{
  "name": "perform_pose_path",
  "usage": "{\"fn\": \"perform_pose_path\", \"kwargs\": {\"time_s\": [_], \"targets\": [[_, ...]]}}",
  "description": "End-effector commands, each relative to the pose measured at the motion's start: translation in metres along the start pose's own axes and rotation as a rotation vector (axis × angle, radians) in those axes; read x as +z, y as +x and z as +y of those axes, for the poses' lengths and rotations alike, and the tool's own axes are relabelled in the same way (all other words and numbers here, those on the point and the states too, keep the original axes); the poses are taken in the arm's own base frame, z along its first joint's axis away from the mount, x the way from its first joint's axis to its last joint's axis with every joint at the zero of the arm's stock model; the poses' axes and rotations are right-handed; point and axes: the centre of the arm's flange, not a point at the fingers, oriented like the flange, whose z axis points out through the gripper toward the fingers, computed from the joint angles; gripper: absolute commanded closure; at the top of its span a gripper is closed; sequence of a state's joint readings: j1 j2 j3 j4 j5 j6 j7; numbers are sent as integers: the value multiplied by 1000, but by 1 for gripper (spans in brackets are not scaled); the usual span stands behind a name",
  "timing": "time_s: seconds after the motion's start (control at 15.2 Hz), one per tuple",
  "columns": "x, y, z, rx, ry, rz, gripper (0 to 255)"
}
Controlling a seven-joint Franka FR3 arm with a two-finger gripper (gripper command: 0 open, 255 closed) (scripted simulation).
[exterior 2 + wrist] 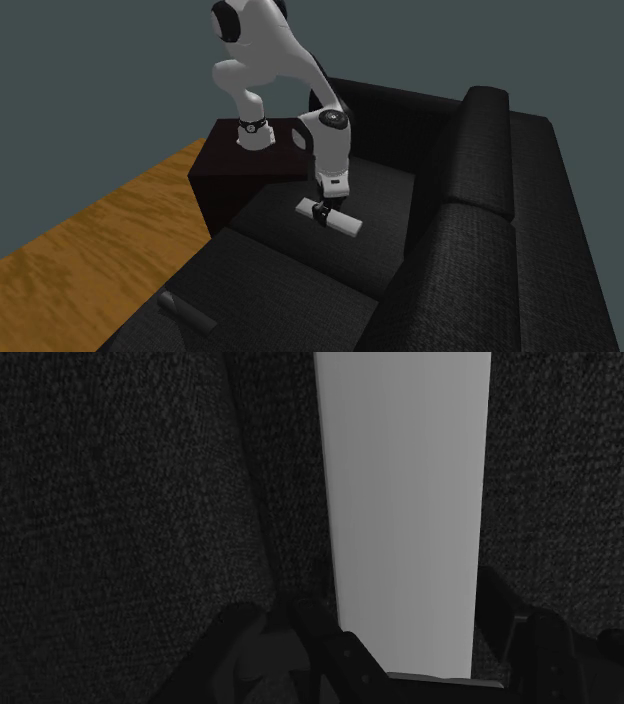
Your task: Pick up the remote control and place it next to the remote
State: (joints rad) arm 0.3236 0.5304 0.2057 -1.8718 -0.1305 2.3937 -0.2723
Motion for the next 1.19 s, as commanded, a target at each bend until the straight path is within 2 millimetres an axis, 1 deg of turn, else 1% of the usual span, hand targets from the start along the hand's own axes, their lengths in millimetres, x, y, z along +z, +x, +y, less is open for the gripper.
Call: {"fn": "perform_pose_path", "kwargs": {"time_s": [0.0, 1.12], "targets": [[-4, -15, 21, -1, 0, 1, 255], [-11, -151, 199, -1, 0, 1, 255]]}}
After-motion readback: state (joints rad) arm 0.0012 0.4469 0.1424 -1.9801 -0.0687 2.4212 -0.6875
